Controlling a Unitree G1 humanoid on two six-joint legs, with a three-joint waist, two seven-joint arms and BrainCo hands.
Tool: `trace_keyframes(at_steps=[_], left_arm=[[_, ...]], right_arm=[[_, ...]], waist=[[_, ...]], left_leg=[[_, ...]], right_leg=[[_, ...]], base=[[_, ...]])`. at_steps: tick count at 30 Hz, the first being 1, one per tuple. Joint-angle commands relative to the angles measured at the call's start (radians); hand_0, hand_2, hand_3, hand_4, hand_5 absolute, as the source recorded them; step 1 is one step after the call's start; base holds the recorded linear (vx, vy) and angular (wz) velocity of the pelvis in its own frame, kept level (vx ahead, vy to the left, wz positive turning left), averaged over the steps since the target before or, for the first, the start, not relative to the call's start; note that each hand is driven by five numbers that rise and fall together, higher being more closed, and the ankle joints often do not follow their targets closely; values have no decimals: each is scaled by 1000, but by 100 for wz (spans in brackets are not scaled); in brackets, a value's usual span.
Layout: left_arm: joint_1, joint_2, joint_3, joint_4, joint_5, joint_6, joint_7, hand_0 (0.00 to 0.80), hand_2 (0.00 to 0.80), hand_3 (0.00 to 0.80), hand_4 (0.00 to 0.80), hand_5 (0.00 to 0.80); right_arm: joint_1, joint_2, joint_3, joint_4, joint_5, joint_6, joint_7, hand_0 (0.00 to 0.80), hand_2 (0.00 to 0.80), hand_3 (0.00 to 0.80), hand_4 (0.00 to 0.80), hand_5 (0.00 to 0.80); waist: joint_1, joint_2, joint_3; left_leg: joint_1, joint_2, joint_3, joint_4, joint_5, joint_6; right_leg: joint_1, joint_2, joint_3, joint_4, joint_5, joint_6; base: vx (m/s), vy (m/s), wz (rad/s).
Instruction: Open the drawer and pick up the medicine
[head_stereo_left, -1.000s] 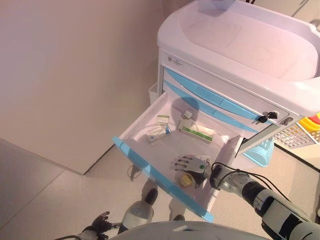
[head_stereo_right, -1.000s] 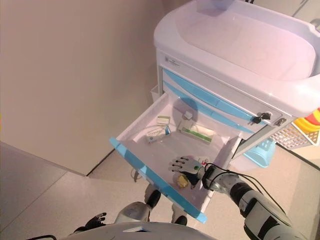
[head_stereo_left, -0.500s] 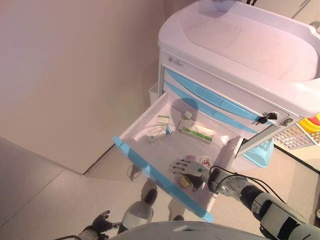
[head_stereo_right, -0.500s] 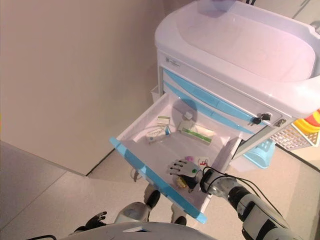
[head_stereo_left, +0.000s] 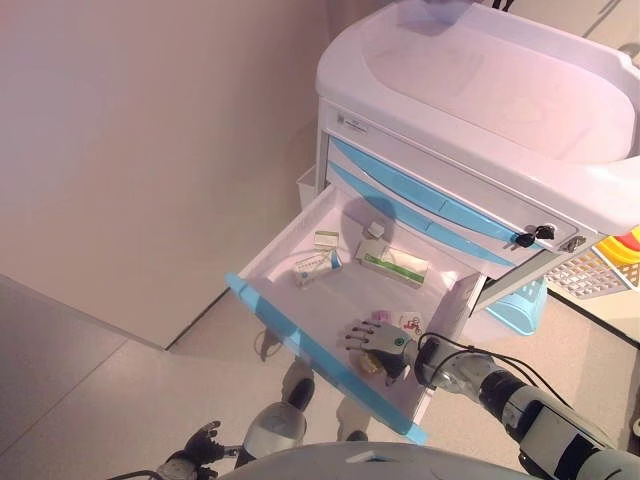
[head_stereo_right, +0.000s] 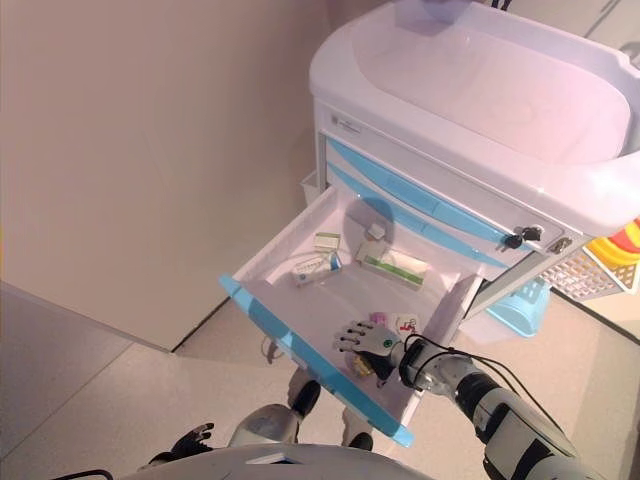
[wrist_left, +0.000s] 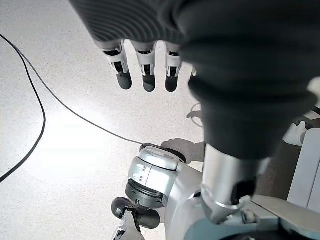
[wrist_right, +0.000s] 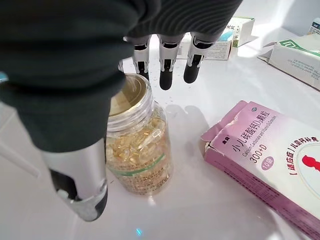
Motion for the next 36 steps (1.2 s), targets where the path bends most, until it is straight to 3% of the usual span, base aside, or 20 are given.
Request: trace_keyframes(at_steps=[1, 4, 5, 6, 7, 8, 9, 30, 36], left_arm=[[-20, 1, -42, 23, 24, -4, 9, 0, 0, 0, 0, 0], [-20, -1, -42, 24, 26, -6, 11, 0, 0, 0, 0, 0], [-21, -2, -43, 24, 24, -4, 12, 0, 0, 0, 0, 0], [-23, -3, -44, 24, 24, -3, 12, 0, 0, 0, 0, 0], [-23, -3, -45, 24, 24, -2, 12, 0, 0, 0, 0, 0], [-23, -2, -45, 25, 24, -4, 12, 0, 0, 0, 0, 0], [-23, -3, -46, 24, 22, -4, 13, 0, 0, 0, 0, 0], [-23, -8, -43, 29, 25, -2, 9, 0, 0, 0, 0, 0], [-13, -4, -36, 24, 18, 0, 7, 0, 0, 0, 0, 0]], right_arm=[[-6, 12, 50, -38, 40, -2, -10, 0, 0, 0, 0, 0], [-3, 12, 43, -35, 41, 2, -9, 0, 0, 0, 0, 0], [-2, 13, 41, -34, 37, 3, -9, 220, 220, 220, 220, 220], [-1, 15, 41, -33, 35, 7, -9, 511, 511, 511, 511, 511], [0, 16, 41, -32, 38, 9, -11, 609, 609, 609, 609, 609], [1, 16, 41, -30, 35, 8, -14, 656, 656, 656, 656, 656], [1, 16, 40, -30, 33, 7, -17, 781, 781, 781, 781, 781], [13, 16, 32, -36, 16, 15, -45, 800, 800, 800, 800, 800], [-14, -34, 27, -128, 47, 8, -42, 800, 800, 800, 800, 800]], waist=[[14, -29, 4], [11, -30, 3], [10, -30, 2], [10, -30, 2], [10, -30, 2], [10, -30, 2], [9, -29, 2], [2, -33, -4], [-9, -40, -3]], left_leg=[[5, -23, -4, 41, -115, -15], [2, -26, -8, 40, -110, -13], [2, -27, -8, 39, -110, -12], [3, -27, -8, 38, -110, -12], [3, -27, -8, 38, -110, -12], [4, -27, -8, 38, -109, -12], [4, -26, -8, 37, -109, -12], [9, -27, -2, 32, -111, -9], [16, -21, 10, 29, -113, -10]], right_leg=[[-10, -29, 28, 52, -19, 51], [-12, -31, 26, 50, -14, 53], [-12, -30, 27, 49, -14, 53], [-11, -31, 26, 48, -13, 53], [-11, -31, 26, 48, -13, 53], [-11, -31, 26, 48, -13, 53], [-11, -31, 26, 47, -12, 54], [-9, -33, 30, 39, -6, 58], [-6, -31, 41, 35, -1, 58]], base=[[0, 0, 0], [0, 0, 0], [0, 0, 0], [0, 0, 0], [0, 0, 0], [0, 0, 0], [0, 0, 0], [0, 0, 0], [0, 0, 0]])
